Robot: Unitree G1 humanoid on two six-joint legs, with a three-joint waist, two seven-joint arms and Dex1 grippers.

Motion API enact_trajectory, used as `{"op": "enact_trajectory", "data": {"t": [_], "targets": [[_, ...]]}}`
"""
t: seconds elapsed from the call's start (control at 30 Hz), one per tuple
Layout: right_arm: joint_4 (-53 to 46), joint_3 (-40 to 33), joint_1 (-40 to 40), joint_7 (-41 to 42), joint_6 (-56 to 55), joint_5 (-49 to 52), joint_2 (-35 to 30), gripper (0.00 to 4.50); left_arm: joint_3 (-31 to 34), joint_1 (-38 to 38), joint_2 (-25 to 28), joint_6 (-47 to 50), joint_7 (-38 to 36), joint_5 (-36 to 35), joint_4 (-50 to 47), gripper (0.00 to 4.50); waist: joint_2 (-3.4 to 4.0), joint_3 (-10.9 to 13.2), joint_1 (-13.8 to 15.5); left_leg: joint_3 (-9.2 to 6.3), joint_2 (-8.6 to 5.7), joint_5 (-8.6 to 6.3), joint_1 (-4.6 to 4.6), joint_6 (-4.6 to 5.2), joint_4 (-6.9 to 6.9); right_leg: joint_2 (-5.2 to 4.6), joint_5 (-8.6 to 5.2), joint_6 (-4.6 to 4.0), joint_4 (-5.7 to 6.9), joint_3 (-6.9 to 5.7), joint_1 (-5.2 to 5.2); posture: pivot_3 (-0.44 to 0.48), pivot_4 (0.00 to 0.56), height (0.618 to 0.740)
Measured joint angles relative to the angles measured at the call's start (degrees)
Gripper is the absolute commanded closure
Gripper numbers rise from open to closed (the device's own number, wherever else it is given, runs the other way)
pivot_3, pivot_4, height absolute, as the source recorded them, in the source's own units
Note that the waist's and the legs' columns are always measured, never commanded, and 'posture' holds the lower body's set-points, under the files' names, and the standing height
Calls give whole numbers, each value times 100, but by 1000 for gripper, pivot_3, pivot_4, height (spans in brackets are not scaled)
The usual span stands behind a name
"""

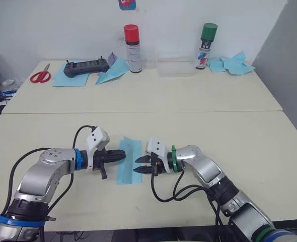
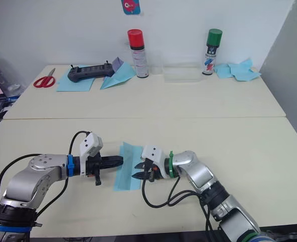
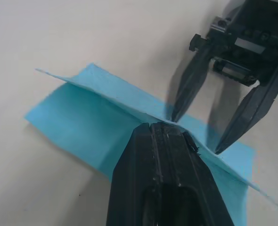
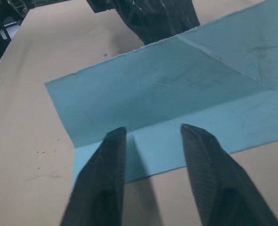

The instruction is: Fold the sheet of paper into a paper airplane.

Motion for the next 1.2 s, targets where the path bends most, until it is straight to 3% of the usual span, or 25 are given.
{"op": "enact_trajectory", "data": {"t": [0.27, 0.6, 0.77, 1.2], "targets": [[-787, -773, -3, -271, 2041, 804, -189, 2099, -5, -25, 0, -7, -6, 2, 13, 4500, -2, 4, 31, -6, 3, -1, -56, 0, -8, 2, 7, 14, -1, -12, -20, 0, 150, 740], [-904, -2126, -493, -1211, 4232, 1996, 656, 2099, -241, -412, -128, -19, -4, 28, 54, 4500, -1, 5, 25, -12, 2, -2, -90, 2, -10, 4, 12, 5, -4, -18, -46, 0, 150, 740], [-905, -2554, -605, -1600, 4785, 2314, 860, 2099, -275, -420, -157, -13, 0, 27, -12, 4500, -1, 5, 22, -13, 2, -2, -91, 2, -10, 4, 11, 6, -3, -20, -46, 0, 150, 740], [-904, -2792, -621, -2115, 5101, 2582, 1055, 2099, -496, -543, -343, 32, 4, 20, -208, 4500, -1, 5, 11, -14, 2, -2, -91, 2, -8, 4, 11, 7, -2, -21, -45, 0, 150, 740]]}}
